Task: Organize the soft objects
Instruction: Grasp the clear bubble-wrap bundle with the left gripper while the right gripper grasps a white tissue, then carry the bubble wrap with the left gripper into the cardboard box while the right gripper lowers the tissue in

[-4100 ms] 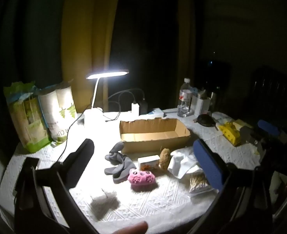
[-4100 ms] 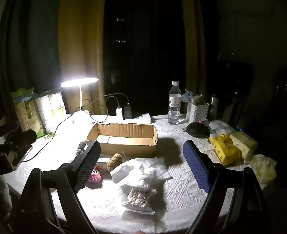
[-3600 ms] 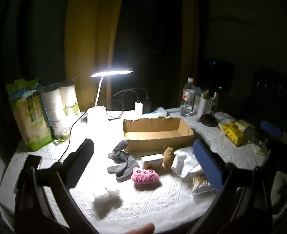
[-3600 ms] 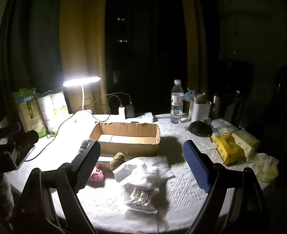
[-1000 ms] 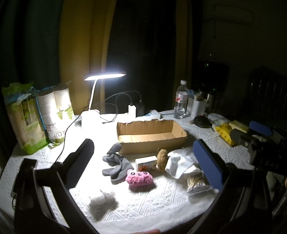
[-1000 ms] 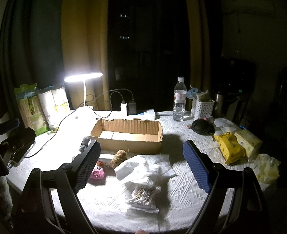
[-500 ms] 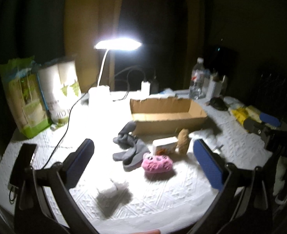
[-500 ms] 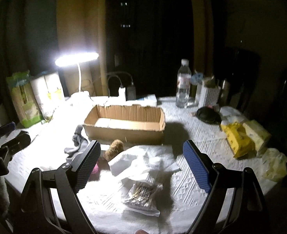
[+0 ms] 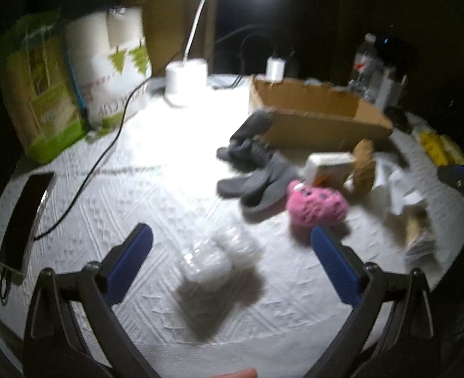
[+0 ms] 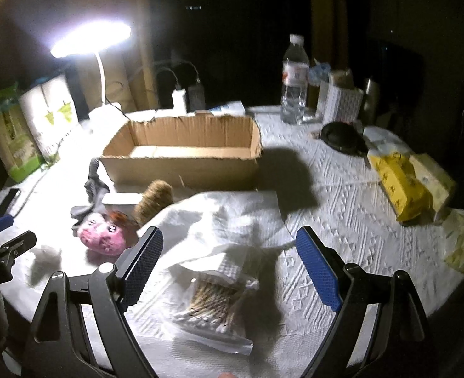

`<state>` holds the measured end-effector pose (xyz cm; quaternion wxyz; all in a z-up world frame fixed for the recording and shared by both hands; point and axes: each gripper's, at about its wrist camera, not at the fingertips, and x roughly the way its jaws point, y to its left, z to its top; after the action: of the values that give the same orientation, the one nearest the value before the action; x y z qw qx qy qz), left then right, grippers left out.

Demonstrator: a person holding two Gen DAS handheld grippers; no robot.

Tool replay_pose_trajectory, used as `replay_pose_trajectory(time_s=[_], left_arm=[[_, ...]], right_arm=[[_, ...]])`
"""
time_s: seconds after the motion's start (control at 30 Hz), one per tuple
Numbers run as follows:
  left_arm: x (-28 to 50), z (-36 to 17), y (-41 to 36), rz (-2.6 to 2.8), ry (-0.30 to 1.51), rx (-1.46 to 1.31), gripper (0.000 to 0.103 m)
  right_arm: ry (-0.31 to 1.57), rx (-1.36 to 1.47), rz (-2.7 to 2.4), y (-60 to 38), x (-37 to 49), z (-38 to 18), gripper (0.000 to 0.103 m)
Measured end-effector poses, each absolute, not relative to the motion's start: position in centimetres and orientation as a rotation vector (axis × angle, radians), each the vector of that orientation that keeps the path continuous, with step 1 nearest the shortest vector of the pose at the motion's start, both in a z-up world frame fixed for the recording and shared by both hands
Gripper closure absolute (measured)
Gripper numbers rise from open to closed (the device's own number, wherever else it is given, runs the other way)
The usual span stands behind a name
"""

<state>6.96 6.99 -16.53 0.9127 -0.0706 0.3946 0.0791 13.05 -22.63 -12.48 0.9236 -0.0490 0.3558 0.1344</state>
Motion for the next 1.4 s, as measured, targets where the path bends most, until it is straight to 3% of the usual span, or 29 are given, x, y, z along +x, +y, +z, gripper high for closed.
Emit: replay_pose_trajectory(time_s=[0.37,0.43,0.5,0.63,0.73,0.8,0.87,0.9,0.97,1.4], left_arm=[[9.1,-20.5,8.1,0.172,0.926,-0.144,0.003],[9.4,-21.0,8.3,0.163,0.950,-0.159,0.016],[9.6,-21.2,8.3,0.152,0.962,-0.152,0.017],[9.9,-21.1,7.8,0.135,0.957,-0.128,0.036],[10.0,-21.0,7.9,0.120,0.952,-0.135,0.040],[10.0,-20.8,8.0,0.111,0.947,-0.141,0.042],[10.1,-20.7,8.0,0.104,0.945,-0.143,0.044],[10.2,-20.6,8.0,0.098,0.942,-0.145,0.045],[10.3,-20.5,8.0,0.083,0.938,-0.159,0.046],[10.5,-17.1,6.7,0.039,0.863,-0.162,0.047]], right_arm=[[0.826,-0.145,0.343,-21.0,16.9,-15.4,0.014],[0.838,-0.151,0.358,-20.4,17.5,-15.9,0.014],[0.848,-0.152,0.365,-19.9,18.2,-16.5,0.016],[0.867,-0.149,0.377,-19.4,19.5,-17.3,0.029],[0.873,-0.151,0.397,-19.1,20.0,-17.6,0.042],[0.865,-0.163,0.413,-18.7,20.2,-17.7,0.060],[0.863,-0.174,0.428,-18.6,20.2,-17.9,0.086],[0.862,-0.175,0.438,-18.6,20.2,-17.9,0.091],[0.853,-0.168,0.455,-18.7,20.1,-17.8,0.095],[0.697,-0.050,0.497,-22.1,18.8,-11.3,0.097]])
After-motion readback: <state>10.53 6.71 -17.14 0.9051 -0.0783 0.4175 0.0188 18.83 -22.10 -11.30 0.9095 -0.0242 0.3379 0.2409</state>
